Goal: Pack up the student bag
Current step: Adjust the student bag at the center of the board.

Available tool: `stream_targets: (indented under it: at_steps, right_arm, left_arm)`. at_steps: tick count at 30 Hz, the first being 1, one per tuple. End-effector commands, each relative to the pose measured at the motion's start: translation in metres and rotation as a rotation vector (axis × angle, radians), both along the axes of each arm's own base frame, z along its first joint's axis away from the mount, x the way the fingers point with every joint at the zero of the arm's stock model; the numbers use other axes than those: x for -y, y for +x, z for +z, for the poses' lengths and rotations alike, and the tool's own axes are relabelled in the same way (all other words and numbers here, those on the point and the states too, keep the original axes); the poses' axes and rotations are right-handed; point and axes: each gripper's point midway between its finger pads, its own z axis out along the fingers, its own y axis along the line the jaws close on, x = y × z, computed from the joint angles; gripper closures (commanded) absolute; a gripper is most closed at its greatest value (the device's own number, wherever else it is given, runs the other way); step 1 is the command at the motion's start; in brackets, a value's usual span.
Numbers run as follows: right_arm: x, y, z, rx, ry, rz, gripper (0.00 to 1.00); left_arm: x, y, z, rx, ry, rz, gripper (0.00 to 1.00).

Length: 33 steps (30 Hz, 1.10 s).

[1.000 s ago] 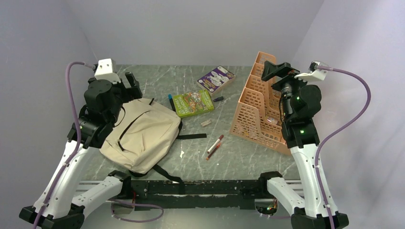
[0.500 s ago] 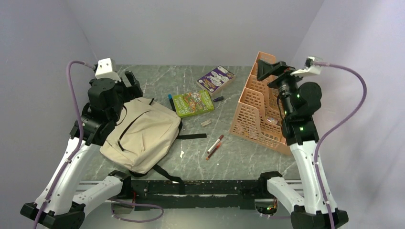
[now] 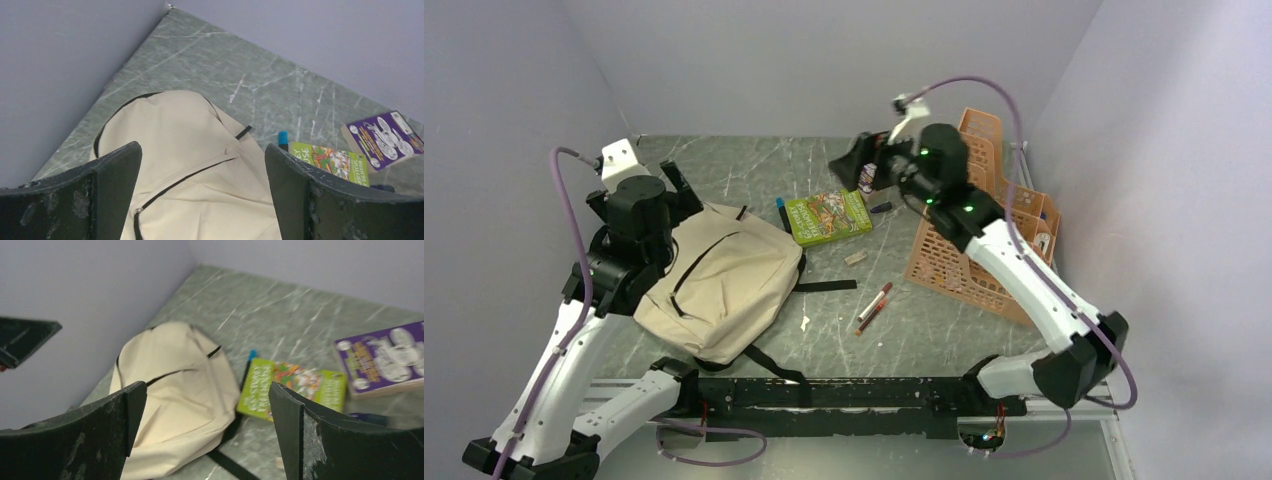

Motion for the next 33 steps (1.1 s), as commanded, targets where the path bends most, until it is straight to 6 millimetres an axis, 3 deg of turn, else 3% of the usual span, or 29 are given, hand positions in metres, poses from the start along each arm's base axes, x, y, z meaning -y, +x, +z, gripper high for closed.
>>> stream_targets:
  at_steps: [1, 2, 6, 12, 18, 21, 33]
  right_arm:
    - [-0.053, -0.016, -0.031, -0.081, -0.048, 0.059, 0.04]
    - [-0.068, -0.022, -0.044, -0.133, -0.046, 0.051, 0.05]
    - [-0.088, -0.034, -0.105, -0.401, 0.044, -0.120, 0.06]
    - [-0.132, -0.086, -0.171, -0.617, 0.046, -0.202, 0.06]
    - [-0.159, -0.129, -0.245, -0.831, -0.024, -0.245, 0.05]
    - [-0.165, -0.134, -0.267, -0.875, -0.030, -0.249, 0.06]
    - [-0.202, -0.137, -0.308, -0.958, -0.030, -0.186, 0.06]
  left_arm:
    - [-0.019, -0.010, 0.001, -0.023, 0.056, 0.094, 0.03]
    - [-0.020, -0.010, 0.000, -0.031, 0.066, 0.093, 0.03]
    - [-0.019, -0.009, -0.002, -0.039, 0.088, 0.078, 0.03]
    - [-0.014, -0.006, -0.008, -0.050, 0.102, 0.048, 0.03]
    - [-0.009, -0.003, -0.015, -0.076, 0.121, 0.008, 0.03]
    - [-0.005, -0.001, -0.019, -0.083, 0.121, -0.018, 0.03]
    - [0.018, 0.008, -0.035, -0.142, 0.116, -0.140, 0.04]
